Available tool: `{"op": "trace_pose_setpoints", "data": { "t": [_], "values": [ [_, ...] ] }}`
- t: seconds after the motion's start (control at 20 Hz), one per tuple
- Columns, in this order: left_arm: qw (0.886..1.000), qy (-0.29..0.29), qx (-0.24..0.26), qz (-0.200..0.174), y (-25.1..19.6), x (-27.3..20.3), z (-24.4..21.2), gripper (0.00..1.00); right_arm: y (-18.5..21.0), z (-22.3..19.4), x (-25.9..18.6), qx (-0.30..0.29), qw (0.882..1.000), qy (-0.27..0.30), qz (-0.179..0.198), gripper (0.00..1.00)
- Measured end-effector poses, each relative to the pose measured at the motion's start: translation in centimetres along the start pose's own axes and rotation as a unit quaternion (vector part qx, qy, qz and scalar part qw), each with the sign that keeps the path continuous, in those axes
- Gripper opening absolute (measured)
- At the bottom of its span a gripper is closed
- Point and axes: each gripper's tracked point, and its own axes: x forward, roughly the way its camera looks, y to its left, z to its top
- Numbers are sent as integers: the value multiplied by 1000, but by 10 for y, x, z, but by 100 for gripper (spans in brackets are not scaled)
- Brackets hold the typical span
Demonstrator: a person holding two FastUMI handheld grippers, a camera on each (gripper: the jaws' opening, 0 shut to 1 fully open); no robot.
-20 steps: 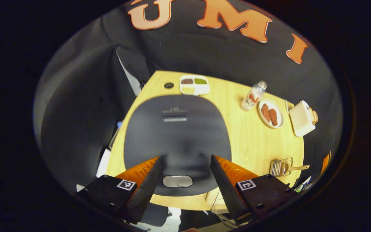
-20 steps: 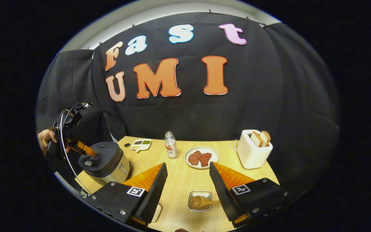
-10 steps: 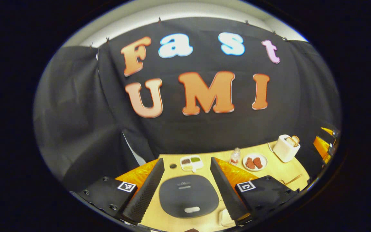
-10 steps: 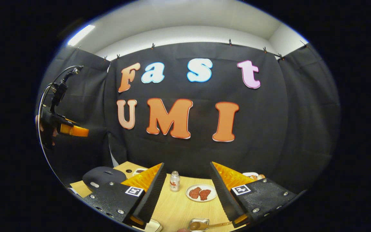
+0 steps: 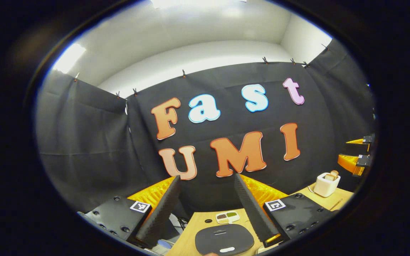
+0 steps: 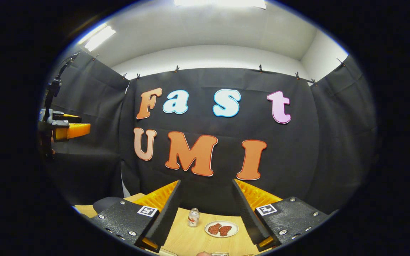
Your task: Close the left gripper, press the button to open the rice cooker; take a wooden spoon from the chopstick holder with the right hand, scoop a spoonful of rice and pour it into the rice cooker, then put the wooden spoon back into the chopstick holder.
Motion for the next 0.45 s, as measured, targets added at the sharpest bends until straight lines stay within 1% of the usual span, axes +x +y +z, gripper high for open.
{"op": "trace_pose_setpoints", "data": {
  "t": [0.15,0.25,0.3,0.35,0.4,0.45],
  "values": [
    [1000,-1,-21,9,10,-19,-13,100,1,2,-4,-2,1000,-14,1,89],
    [999,-10,-33,7,16,-28,-11,100,4,3,-6,0,1000,-19,6,86],
    [999,-18,-35,9,20,-32,-8,100,4,2,-9,0,1000,-20,6,86],
    [999,-23,-33,13,24,-36,-6,100,4,2,-8,2,1000,-18,5,82],
    [999,-28,-32,13,26,-40,-2,100,5,2,-7,7,1000,-18,6,86],
    [999,-35,-30,14,25,-45,3,100,6,1,-8,10,1000,-17,8,86]
  ]
}}
